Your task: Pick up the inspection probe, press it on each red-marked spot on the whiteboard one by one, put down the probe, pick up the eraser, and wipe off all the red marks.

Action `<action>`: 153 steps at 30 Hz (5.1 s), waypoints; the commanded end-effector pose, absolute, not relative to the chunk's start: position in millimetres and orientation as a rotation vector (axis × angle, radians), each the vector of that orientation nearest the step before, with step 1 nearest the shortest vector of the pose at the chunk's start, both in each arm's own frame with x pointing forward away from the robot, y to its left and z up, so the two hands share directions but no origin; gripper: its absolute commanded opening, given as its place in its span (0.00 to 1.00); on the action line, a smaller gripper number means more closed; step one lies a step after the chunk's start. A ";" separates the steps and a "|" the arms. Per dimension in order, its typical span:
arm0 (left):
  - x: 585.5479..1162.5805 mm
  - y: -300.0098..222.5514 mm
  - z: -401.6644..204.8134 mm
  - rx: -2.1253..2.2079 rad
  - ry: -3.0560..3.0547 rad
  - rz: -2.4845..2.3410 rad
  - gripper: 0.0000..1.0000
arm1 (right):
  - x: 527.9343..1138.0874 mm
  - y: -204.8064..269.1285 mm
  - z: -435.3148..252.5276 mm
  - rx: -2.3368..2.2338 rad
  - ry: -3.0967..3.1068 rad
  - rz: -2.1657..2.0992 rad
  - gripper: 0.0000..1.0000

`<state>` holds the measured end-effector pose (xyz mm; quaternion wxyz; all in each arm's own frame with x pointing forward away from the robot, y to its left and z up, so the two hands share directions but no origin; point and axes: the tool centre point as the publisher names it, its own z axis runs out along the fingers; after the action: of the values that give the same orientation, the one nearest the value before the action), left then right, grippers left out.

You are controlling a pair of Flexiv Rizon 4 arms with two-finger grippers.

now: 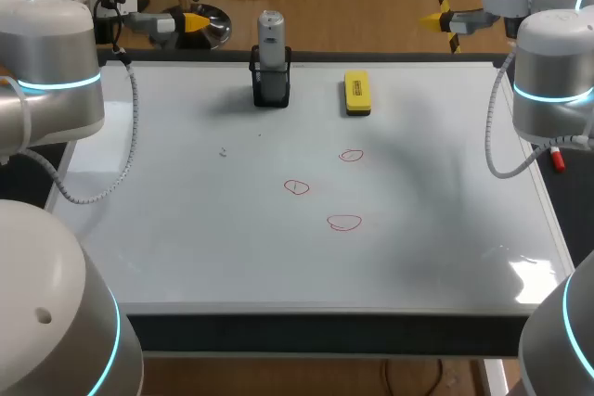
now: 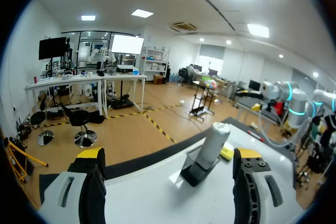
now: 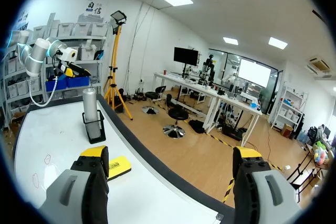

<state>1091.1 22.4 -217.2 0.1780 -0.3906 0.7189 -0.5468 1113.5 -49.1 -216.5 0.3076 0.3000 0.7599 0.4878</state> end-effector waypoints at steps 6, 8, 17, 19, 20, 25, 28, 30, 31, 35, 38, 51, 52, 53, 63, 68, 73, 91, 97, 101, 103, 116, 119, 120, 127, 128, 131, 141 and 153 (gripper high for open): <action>1091.1 22.7 -217.2 -1.104 2.034 -1.549 1.00 | 1113.7 -49.4 -216.1 0.794 2.012 1.289 1.00; 1091.1 22.7 -217.2 -1.104 2.034 -1.549 1.00 | 1113.7 -49.4 -216.1 0.794 2.012 1.289 1.00; 1091.1 22.7 -217.2 -1.104 2.034 -1.549 1.00 | 1113.7 -49.4 -216.1 0.794 2.012 1.289 1.00; 1091.1 22.7 -217.2 -1.104 2.034 -1.549 1.00 | 1113.7 -49.4 -216.1 0.794 2.012 1.289 1.00; 1091.1 22.7 -217.2 -1.104 2.034 -1.549 1.00 | 1113.7 -49.4 -216.1 0.794 2.012 1.289 1.00; 1091.1 22.7 -217.2 -1.104 2.034 -1.549 1.00 | 1113.7 -49.4 -216.1 0.794 2.012 1.289 1.00; 1091.1 22.7 -217.2 -1.104 2.034 -1.549 1.00 | 1113.7 -49.4 -216.1 0.794 2.012 1.289 1.00; 1091.1 22.7 -217.2 -1.104 2.034 -1.549 1.00 | 1113.7 -49.4 -216.1 0.794 2.012 1.289 1.00; 1091.1 22.7 -217.2 -1.104 2.034 -1.549 1.00 | 1113.7 -49.4 -216.1 0.794 2.012 1.289 1.00; 1091.1 22.7 -217.2 -1.104 2.034 -1.549 1.00 | 1113.7 -49.4 -216.1 0.794 2.012 1.289 1.00; 1091.1 22.7 -217.2 -1.104 2.034 -1.549 1.00 | 1113.7 -49.4 -216.1 0.794 2.012 1.289 1.00; 1091.1 22.7 -217.2 -1.104 2.034 -1.549 1.00 | 1113.7 -49.4 -216.1 0.794 2.012 1.289 1.00; 1091.1 22.7 -217.2 -1.104 2.034 -1.549 1.00 | 1113.7 -49.4 -216.1 0.794 2.012 1.289 1.00; 1091.1 22.7 -217.2 -1.104 2.034 -1.549 1.00 | 1113.7 -49.4 -216.1 0.794 2.012 1.289 1.00; 1089.9 20.8 -216.3 -1.081 2.044 -1.575 1.00 | 1113.7 -49.4 -216.1 0.794 2.012 1.289 1.00; 1089.9 17.8 -215.8 -1.048 2.064 -1.594 1.00 | 1113.7 -49.4 -216.1 0.794 2.012 1.289 1.00; 1087.7 9.9 -214.6 -0.952 2.116 -1.649 1.00 | 1113.7 -49.4 -216.1 0.794 2.012 1.289 1.00; 1077.7 -45.4 -218.3 -0.516 2.320 -1.925 1.00 | 1113.7 -49.4 -216.1 0.794 2.012 1.289 1.00; 1068.1 -71.3 -221.7 -0.419 2.376 -1.974 1.00 | 1113.7 -49.4 -216.1 0.794 2.012 1.289 1.00; 1063.1 -85.7 -226.1 -0.362 2.401 -2.009 1.00 | 1113.7 -49.4 -216.1 0.794 2.012 1.289 1.00; 1060.9 -91.5 -228.3 -0.340 2.414 -2.022 1.00 | 1113.7 -49.4 -216.1 0.794 2.012 1.289 1.00; 1051.7 -116.5 -255.7 -0.270 2.340 -2.175 1.00 | 1113.7 -49.4 -216.1 0.794 2.012 1.289 1.00; 1052.5 -122.3 -261.9 -0.260 2.327 -2.192 1.00 | 1113.7 -49.4 -216.1 0.794 2.012 1.289 1.00; 1053.0 -124.4 -263.9 -0.256 2.321 -2.198 1.00 | 1113.7 -49.4 -216.1 0.794 2.012 1.289 1.00; 1059.5 -139.2 -275.1 -0.219 2.299 -2.229 1.00 | 1113.7 -49.4 -216.1 0.794 2.012 1.289 1.00; 1060.7 -141.3 -276.6 -0.217 2.299 -2.229 1.00 | 1113.7 -49.4 -216.1 0.794 2.012 1.289 1.00; 1064.0 -147.9 -279.6 -0.200 2.315 -2.219 1.00 | 1113.7 -49.4 -216.1 0.794 2.012 1.289 1.00; 1071.7 -170.2 -277.8 -0.118 2.299 -2.278 1.00 | 1113.7 -49.4 -216.1 0.794 2.012 1.289 1.00; 1081.2 -188.2 -281.3 -0.097 2.308 -2.280 1.00 | 1113.7 -49.4 -216.1 0.794 2.012 1.289 1.00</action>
<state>1074.6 -184.2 -277.6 -0.0446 -0.0366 0.7119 -0.6999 1113.5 -49.1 -216.5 0.3076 0.3001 0.7599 0.4877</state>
